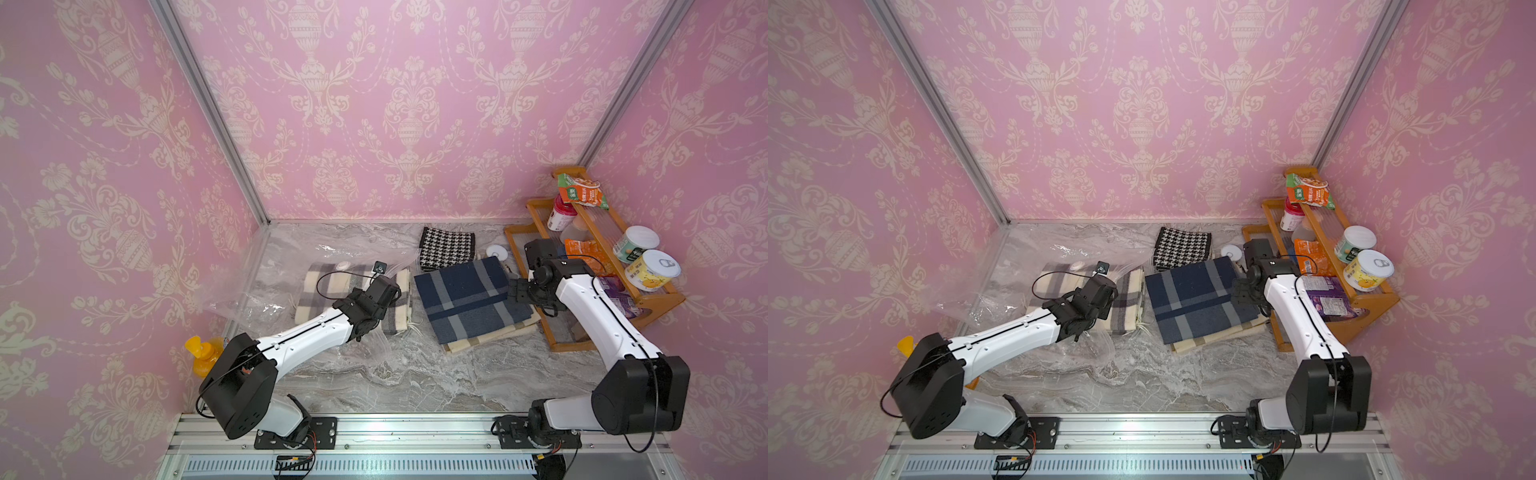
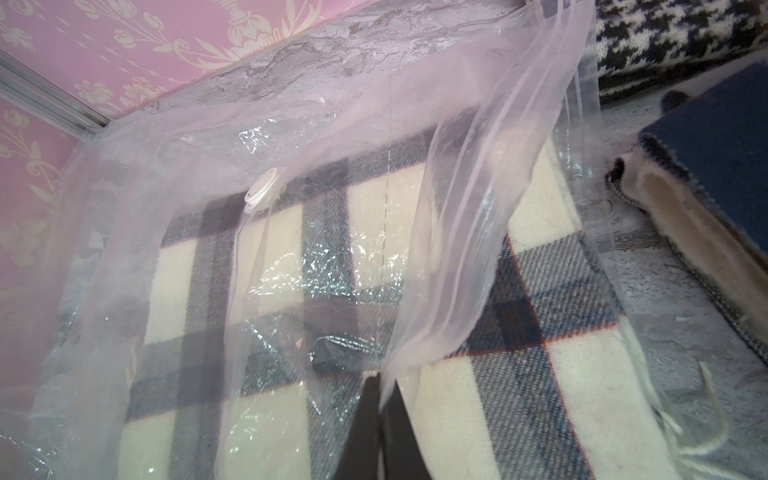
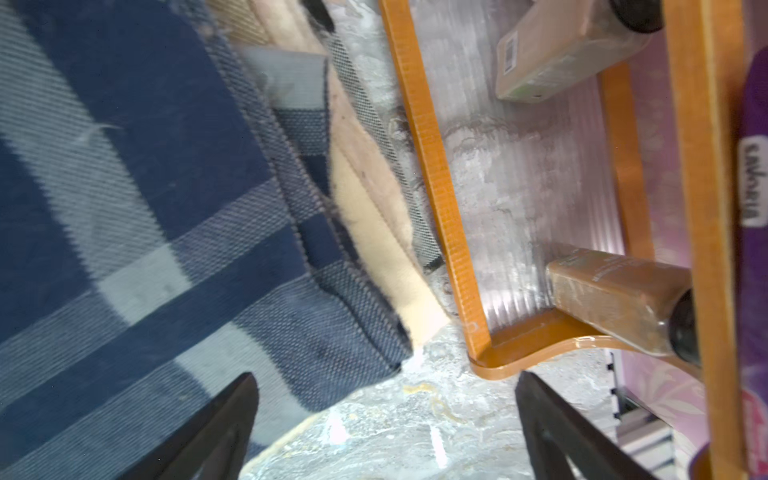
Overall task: Take the scarf out of the vacuum bag
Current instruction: Place the scarf at the center of the board, then take out the scarf from the vacuum bag.
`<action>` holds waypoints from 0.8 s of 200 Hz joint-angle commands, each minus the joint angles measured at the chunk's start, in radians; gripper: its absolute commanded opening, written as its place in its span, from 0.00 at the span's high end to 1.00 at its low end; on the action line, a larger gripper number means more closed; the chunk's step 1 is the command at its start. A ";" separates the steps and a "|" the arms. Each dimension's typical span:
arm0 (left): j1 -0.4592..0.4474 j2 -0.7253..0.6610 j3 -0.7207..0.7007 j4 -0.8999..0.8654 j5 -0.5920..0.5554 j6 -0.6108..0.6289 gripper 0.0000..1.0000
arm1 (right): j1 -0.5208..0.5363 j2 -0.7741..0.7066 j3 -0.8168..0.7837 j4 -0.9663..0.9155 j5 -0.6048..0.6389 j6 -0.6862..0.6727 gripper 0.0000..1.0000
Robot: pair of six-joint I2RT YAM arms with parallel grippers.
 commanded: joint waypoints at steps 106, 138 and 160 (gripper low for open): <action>-0.004 -0.008 0.019 -0.061 -0.011 0.005 1.00 | 0.480 -0.069 -0.102 0.387 -0.447 0.228 0.00; -0.003 -0.008 0.010 -0.073 -0.008 -0.008 1.00 | 0.584 -0.047 -0.134 0.564 -0.530 0.343 0.00; -0.004 -0.013 0.006 -0.081 0.006 -0.012 1.00 | 0.643 0.010 -0.119 0.596 -0.527 0.370 0.03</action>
